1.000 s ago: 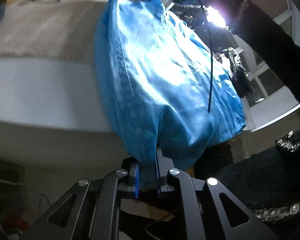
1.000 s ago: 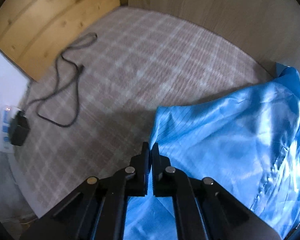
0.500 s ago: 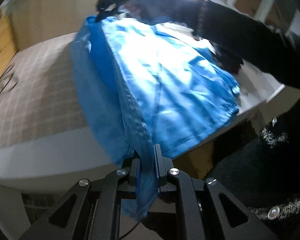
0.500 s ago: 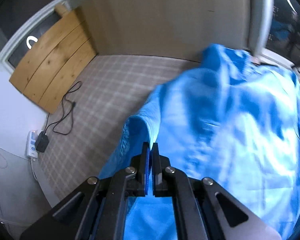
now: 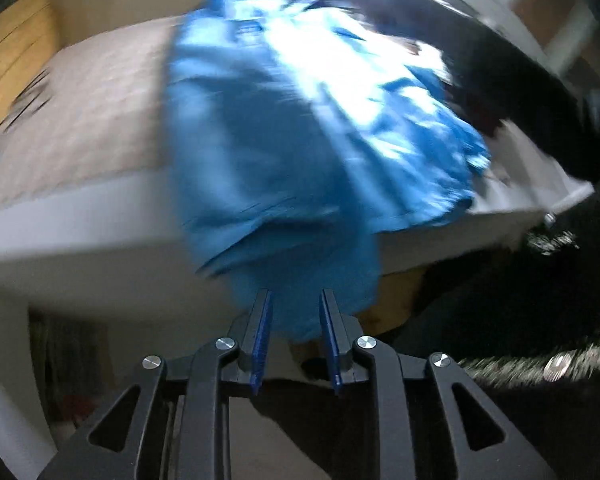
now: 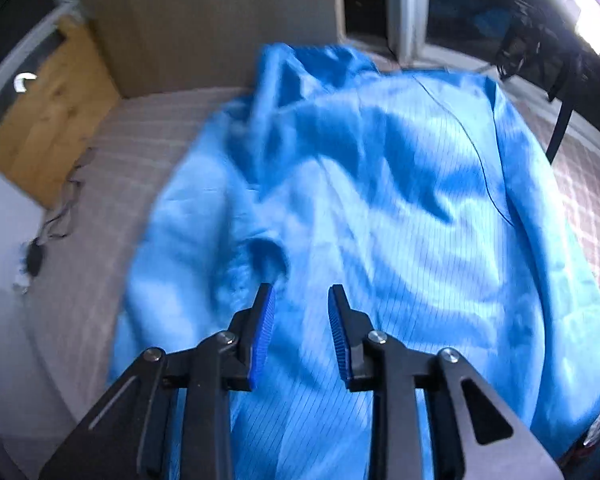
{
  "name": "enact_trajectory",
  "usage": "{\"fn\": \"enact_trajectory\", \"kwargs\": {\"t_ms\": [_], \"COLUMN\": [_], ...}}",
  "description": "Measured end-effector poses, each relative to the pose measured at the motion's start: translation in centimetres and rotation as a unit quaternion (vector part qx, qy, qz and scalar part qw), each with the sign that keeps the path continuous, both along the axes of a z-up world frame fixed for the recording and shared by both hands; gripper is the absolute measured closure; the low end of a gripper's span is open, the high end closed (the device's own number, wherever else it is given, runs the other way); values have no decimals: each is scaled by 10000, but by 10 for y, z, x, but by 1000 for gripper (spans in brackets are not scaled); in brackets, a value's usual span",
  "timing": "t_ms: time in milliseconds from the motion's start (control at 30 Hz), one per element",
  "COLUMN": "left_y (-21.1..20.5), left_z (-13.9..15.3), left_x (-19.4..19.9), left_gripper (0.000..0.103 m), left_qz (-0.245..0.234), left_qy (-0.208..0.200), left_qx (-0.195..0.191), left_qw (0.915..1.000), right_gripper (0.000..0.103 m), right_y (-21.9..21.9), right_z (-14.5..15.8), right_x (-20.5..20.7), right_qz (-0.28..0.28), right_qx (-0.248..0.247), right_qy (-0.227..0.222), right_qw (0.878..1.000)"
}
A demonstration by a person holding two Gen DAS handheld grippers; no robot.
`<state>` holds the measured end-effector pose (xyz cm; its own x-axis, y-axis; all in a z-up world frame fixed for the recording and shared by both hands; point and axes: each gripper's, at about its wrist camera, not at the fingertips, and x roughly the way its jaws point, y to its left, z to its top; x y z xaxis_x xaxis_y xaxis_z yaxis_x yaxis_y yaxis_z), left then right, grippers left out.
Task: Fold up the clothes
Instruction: 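Hold the coat hem up with the left gripper while the right gripper pinches the coat body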
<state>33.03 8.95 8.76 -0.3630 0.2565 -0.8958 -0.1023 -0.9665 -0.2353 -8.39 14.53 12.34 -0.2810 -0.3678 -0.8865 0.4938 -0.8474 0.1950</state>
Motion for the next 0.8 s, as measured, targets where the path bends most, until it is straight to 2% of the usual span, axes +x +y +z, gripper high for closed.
{"fn": "enact_trajectory", "kwargs": {"t_ms": [33, 67, 133, 200, 367, 500, 600, 733, 800], "left_y": [-10, -20, -32, -34, -18, 1, 11, 14, 15], "left_z": [-2, -4, -9, -13, -3, -10, -17, -4, 10], "left_x": [3, 6, 2, -13, -25, -39, -49, -36, -20], "left_gripper": [80, 80, 80, 80, 80, 76, 77, 77, 77], "left_qz": [207, 414, 684, 673, 38, -586, -899, -1228, -1395], "left_qy": [-42, -83, -123, -100, 85, -30, -157, -141, -102], "left_qx": [-10, -20, -48, -22, 426, 177, 172, 341, 592], "left_qw": [9998, 9991, 9976, 9977, 9990, 9981, 9957, 9917, 9884], "right_gripper": [68, 56, 54, 54, 54, 54, 57, 58, 58], "right_y": [2, 5, 8, 14, 30, 43, 53, 83, 101], "right_z": [6, 11, 11, 15, 24, 30, 36, 47, 54], "right_x": [9, 17, 26, 39, 72, 99, 119, 138, 146], "right_qz": [75, 154, 317, 509, 989, 1371, 1657, 1683, 1655], "right_qx": [-38, -71, -124, -159, -248, -318, -371, -583, -706], "right_qy": [129, 226, 158, 187, 258, 315, 358, 349, 337], "right_qw": [9999, 9996, 9993, 9984, 9944, 9895, 9848, 9834, 9831]}}
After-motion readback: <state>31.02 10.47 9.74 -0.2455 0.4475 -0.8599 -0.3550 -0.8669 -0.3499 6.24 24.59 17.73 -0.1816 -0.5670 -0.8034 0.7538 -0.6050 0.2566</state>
